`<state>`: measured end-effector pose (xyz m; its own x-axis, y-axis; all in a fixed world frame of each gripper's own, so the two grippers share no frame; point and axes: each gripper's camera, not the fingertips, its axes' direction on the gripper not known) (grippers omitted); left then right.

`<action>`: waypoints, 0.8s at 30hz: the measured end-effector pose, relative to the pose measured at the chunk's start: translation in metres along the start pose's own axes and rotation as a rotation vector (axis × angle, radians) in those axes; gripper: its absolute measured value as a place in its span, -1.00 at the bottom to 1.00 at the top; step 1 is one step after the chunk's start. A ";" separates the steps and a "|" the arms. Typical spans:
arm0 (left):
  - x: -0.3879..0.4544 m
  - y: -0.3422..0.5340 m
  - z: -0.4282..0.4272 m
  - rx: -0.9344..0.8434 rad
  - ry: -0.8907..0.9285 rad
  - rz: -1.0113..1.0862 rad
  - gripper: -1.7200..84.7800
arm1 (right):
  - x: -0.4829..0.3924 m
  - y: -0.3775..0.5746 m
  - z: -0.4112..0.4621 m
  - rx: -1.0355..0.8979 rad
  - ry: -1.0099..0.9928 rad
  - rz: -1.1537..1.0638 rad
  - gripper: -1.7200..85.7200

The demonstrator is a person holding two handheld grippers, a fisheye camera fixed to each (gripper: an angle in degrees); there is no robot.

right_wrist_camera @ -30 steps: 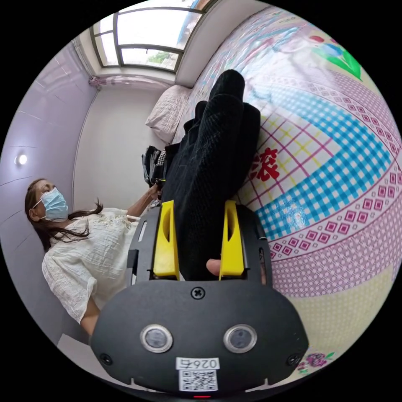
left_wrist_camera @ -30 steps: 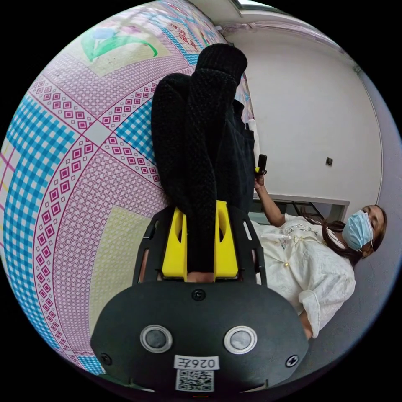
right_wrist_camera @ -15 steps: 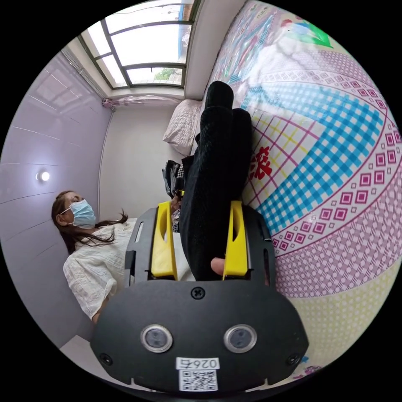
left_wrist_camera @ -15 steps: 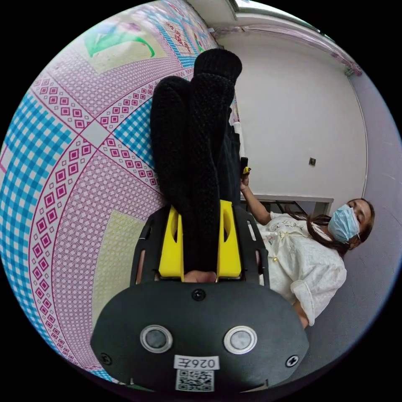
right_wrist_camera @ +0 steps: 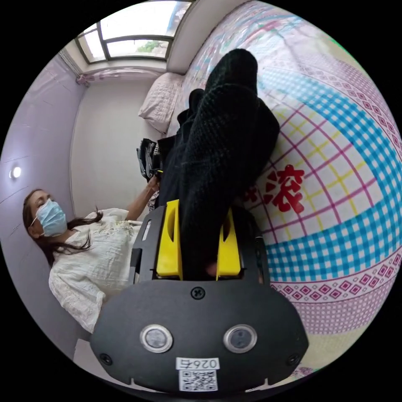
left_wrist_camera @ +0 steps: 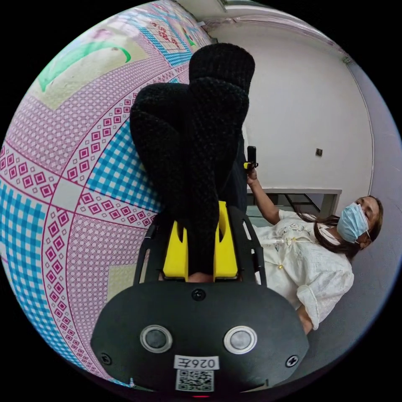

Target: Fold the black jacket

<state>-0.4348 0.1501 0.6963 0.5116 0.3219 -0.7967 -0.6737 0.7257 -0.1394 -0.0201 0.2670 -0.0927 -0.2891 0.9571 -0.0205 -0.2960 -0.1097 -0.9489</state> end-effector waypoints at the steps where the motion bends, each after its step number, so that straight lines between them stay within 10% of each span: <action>1: 0.006 0.002 0.006 0.012 -0.024 -0.008 -0.78 | 0.019 0.007 0.013 -0.004 0.024 0.039 -0.79; 14: 0.171 0.096 0.082 0.413 -0.254 0.112 -0.83 | 0.017 0.208 0.206 0.189 0.928 -0.278 -0.92; 24: 0.278 0.189 0.143 0.630 -0.304 0.094 -0.83 | 0.104 0.340 0.285 0.220 1.055 -0.543 -0.93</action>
<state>-0.3437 0.4637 0.5327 0.6548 0.4895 -0.5758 -0.3327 0.8708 0.3620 -0.4103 0.2532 -0.3272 0.7769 0.6293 0.0196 -0.3267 0.4296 -0.8418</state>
